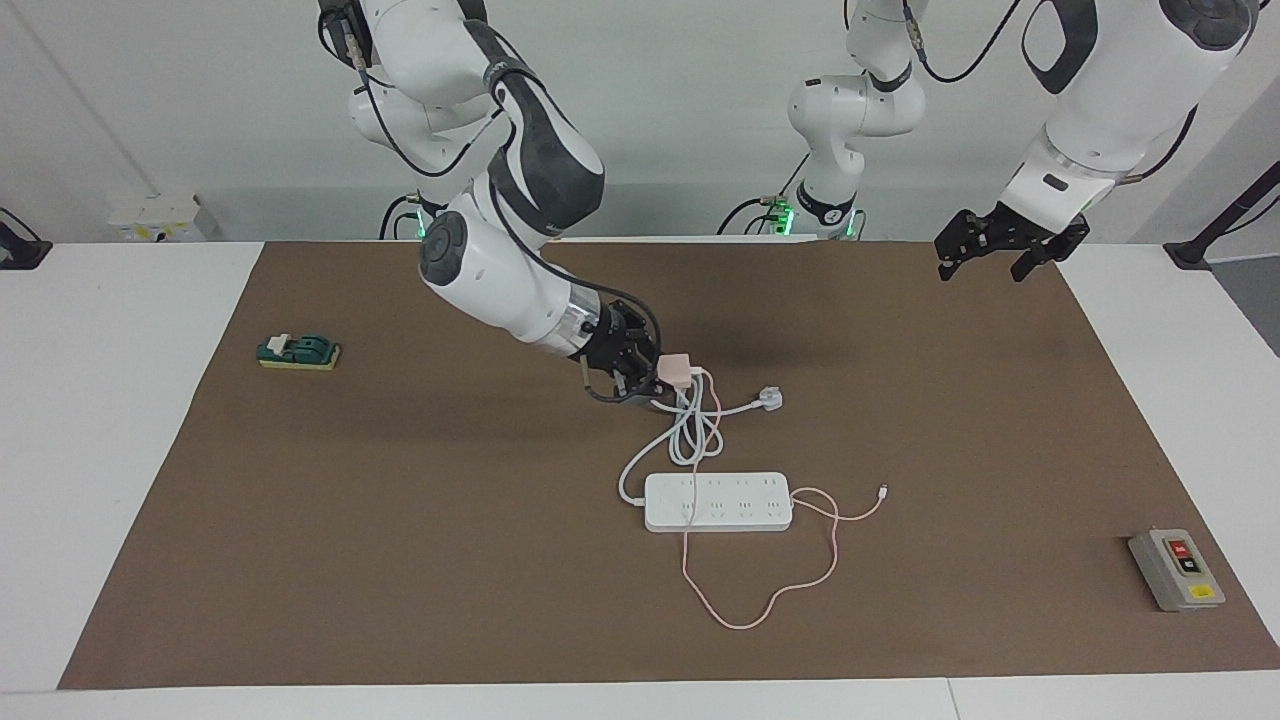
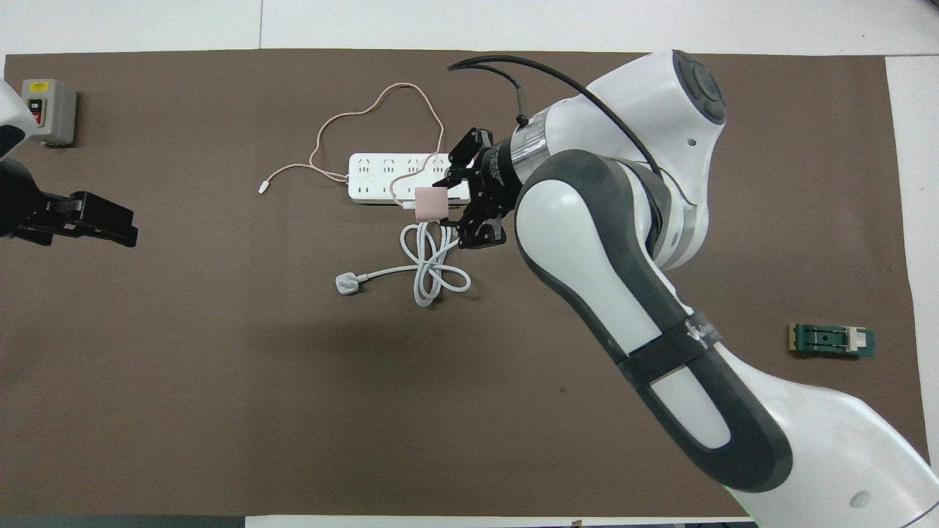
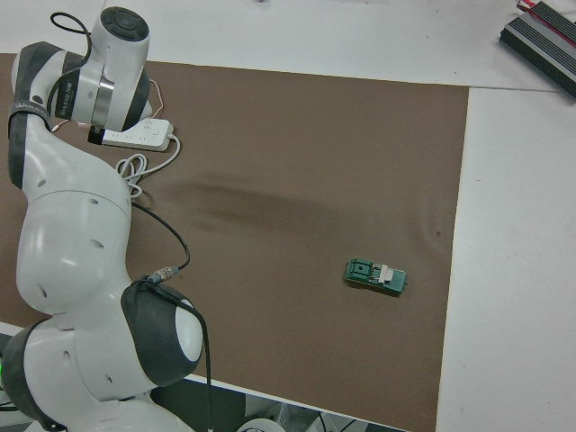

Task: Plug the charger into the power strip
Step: 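Lift the pink charger with the right gripper toward the power strip, then reach the left gripper toward the charger held by the right gripper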

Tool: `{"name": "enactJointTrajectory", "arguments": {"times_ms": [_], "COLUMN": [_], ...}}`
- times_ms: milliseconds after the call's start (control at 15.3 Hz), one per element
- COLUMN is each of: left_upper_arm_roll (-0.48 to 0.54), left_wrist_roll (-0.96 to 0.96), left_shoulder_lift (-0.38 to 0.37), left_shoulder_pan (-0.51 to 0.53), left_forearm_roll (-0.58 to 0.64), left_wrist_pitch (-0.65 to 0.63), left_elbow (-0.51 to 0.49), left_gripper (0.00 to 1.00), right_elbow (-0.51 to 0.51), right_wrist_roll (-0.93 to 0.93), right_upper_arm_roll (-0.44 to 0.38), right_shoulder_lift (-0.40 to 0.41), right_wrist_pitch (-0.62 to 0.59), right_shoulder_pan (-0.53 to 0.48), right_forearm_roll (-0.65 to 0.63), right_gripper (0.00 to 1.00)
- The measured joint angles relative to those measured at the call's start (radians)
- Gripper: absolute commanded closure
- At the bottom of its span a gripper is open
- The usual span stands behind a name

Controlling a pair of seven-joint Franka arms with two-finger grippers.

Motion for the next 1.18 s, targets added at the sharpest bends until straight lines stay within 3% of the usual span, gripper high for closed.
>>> {"name": "enactJointTrajectory", "arguments": {"times_ms": [393,785,1178], "left_upper_arm_roll": [-0.007,0.006,0.006], "left_wrist_roll": [0.000,0.223,0.400], "left_shoulder_lift": [-0.005,0.033,0.148], "left_shoulder_pan": [0.000,0.185,0.221], "left_forearm_roll": [-0.036,-0.440,-0.855], "left_wrist_pitch": [0.009,0.062,0.113], "left_elbow": [-0.021,-0.115,-0.222], "left_gripper": [0.00,0.00,0.00], "right_elbow": [0.001,0.001,0.001], "right_wrist_roll": [0.054,0.054,0.054], "right_upper_arm_roll": [-0.001,-0.007,-0.007], "right_shoulder_lift": [0.019,0.023,0.027], "right_wrist_pitch": [0.127,0.127,0.127], "right_shoulder_pan": [0.089,0.089,0.087], "right_forearm_roll": [0.000,-0.001,-0.001], "right_gripper": [1.00,1.00,1.00]}}
